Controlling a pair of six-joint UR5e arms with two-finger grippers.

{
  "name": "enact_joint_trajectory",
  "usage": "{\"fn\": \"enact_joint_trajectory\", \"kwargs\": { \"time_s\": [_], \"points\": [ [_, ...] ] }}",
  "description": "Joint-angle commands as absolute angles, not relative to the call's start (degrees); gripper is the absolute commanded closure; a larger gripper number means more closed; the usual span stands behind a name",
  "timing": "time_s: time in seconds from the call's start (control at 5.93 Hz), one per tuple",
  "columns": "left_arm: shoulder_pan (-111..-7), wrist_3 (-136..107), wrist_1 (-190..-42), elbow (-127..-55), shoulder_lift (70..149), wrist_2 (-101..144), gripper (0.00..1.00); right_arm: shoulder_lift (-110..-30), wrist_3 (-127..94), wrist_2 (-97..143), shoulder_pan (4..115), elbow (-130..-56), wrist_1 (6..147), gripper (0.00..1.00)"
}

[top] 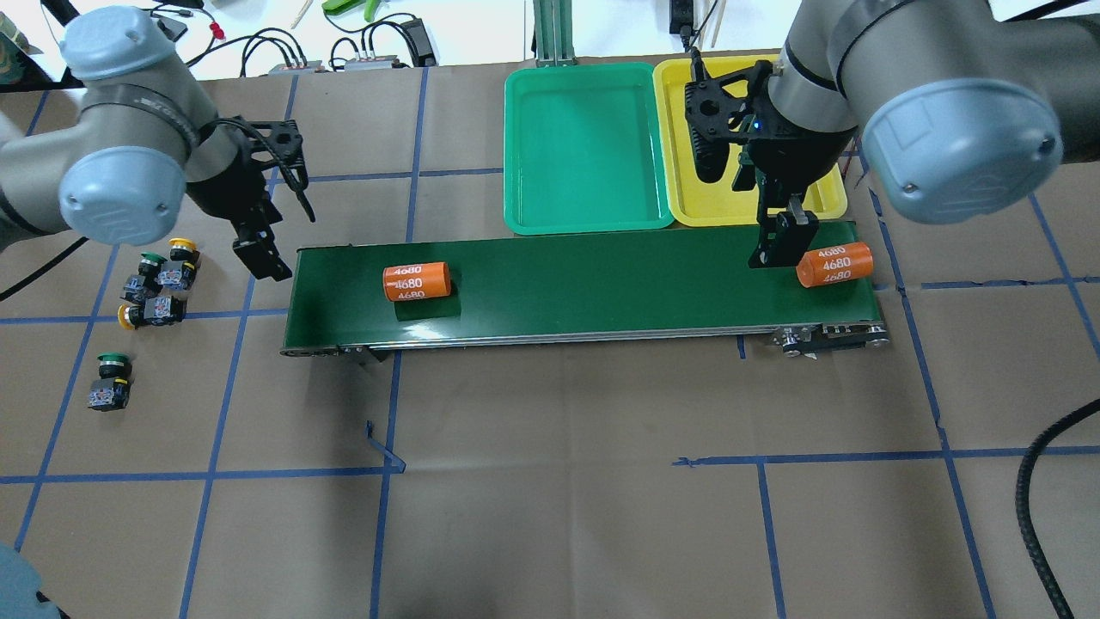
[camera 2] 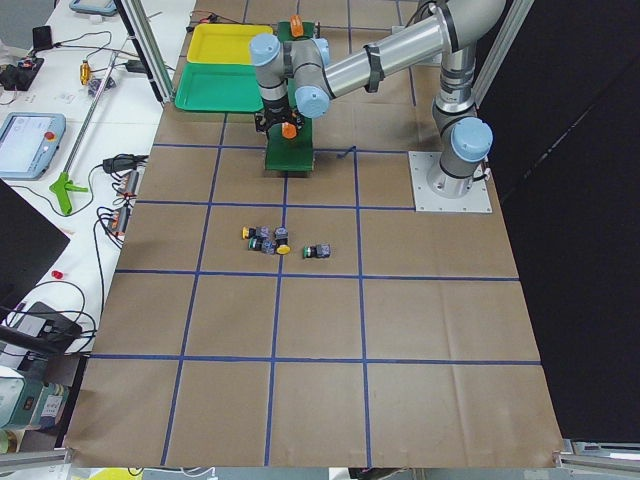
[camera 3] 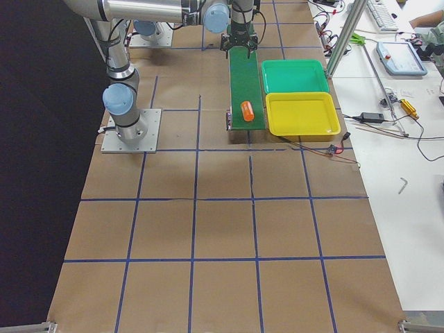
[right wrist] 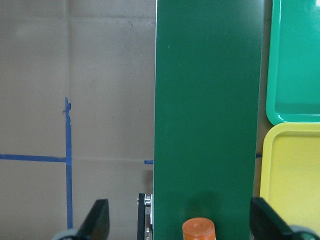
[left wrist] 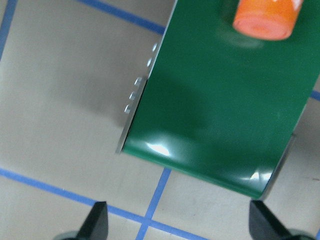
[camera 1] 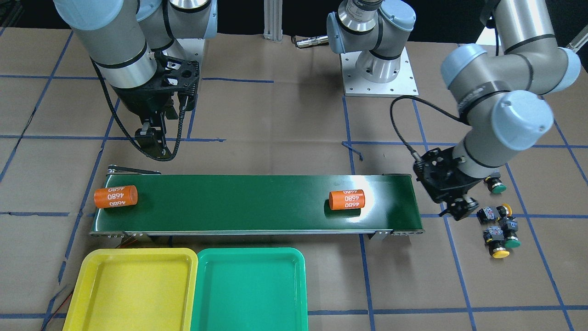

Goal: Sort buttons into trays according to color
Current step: 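Raise the left gripper and move it over the push buttons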

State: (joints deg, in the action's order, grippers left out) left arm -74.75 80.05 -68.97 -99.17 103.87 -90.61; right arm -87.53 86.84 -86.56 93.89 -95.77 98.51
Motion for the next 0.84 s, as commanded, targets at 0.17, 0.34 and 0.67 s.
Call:
{"fn": "enact_joint_trajectory", "kwargs": {
  "time_s": [0.17,0.34,0.67],
  "points": [
    [-56.22,74.03,-69.25,-100.54,105.72,-90.27,0.02,-87.02,85.52,-86.04,96.05,-96.42,99.32,0.0],
    [-52.16,68.61,-68.56,-101.16,106.6,-90.26,0.02,-86.75,85.08,-85.96,96.76,-96.42,99.58,0.0],
    [-44.86,63.21,-64.11,-103.43,110.63,-90.7,0.02,-86.57,84.64,-86.04,96.77,-96.42,100.11,0.0]
  ]
}}
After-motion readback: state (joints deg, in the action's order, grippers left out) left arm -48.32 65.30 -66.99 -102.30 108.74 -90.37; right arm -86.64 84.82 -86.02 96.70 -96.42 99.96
